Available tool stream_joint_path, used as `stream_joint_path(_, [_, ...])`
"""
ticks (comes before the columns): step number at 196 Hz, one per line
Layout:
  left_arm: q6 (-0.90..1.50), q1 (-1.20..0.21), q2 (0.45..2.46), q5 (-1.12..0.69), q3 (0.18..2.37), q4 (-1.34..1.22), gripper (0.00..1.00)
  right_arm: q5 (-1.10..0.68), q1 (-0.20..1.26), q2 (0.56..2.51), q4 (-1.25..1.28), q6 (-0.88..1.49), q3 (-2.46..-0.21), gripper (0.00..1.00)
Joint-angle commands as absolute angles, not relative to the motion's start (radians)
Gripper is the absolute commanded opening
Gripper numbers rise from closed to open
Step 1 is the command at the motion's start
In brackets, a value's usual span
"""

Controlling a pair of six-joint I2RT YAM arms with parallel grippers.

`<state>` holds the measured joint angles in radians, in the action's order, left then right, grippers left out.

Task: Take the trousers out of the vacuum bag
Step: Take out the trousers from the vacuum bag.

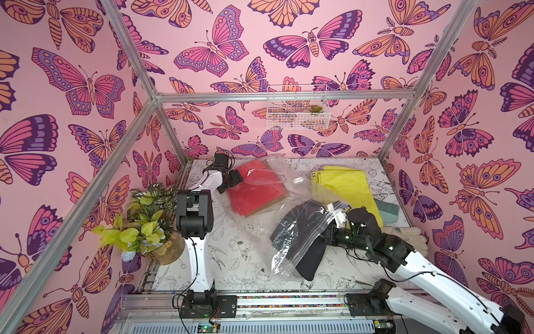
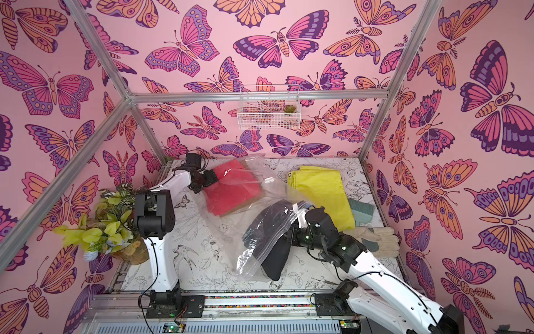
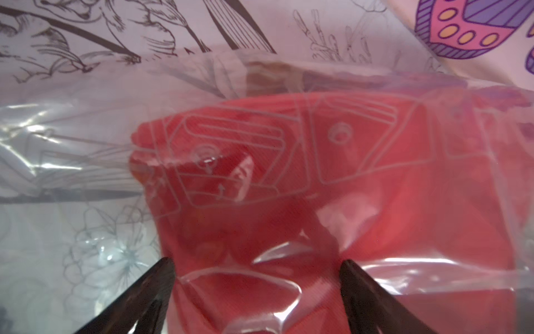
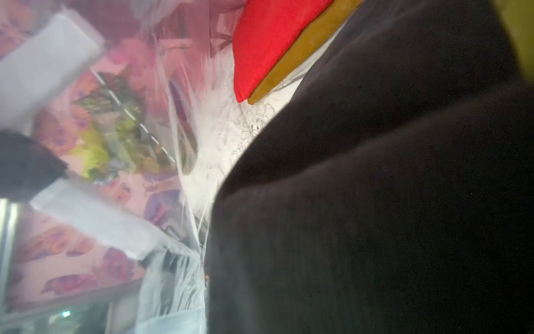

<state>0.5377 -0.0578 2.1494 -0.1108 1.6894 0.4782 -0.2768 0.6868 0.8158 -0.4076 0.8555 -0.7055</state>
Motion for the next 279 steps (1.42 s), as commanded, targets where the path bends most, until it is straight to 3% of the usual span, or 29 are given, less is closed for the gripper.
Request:
stream_joint_path(1, [0.445, -0.119, 1.996, -0.164, 1.649, 0.513, 0.98, -0.198, 0.662, 0.736, -0.485, 0.830, -0.739, 0.00])
stream_joint_path(23, [0.380, -0.171, 1.891, -0.241, 1.597, 0.508, 1.00, -0.188, 0.651, 0.703, -0.515, 0.838, -0.710, 0.00])
stream_joint_path(56, [0.315, -0.257, 1.783, -0.514, 1.476, 0.431, 1.00, -0.186, 0.648, 0.689, -0.513, 0.850, -0.674, 0.00])
stream_joint_path(102, [0.264, -0.441, 1.797, -0.730, 1.406, 0.418, 1.00, -0.183, 0.648, 0.695, -0.505, 0.848, -0.663, 0.00])
stream_joint_path(181, [0.318, -0.511, 1.978, -0.514, 1.352, 0.433, 0.97, -0.187, 0.647, 0.704, -0.503, 0.845, -0.675, 0.00])
stream_joint_path(279, [0.427, -0.435, 2.183, -0.161, 1.505, 0.402, 0.98, -0.225, 0.646, 0.708, -0.457, 0.854, -0.656, 0.00])
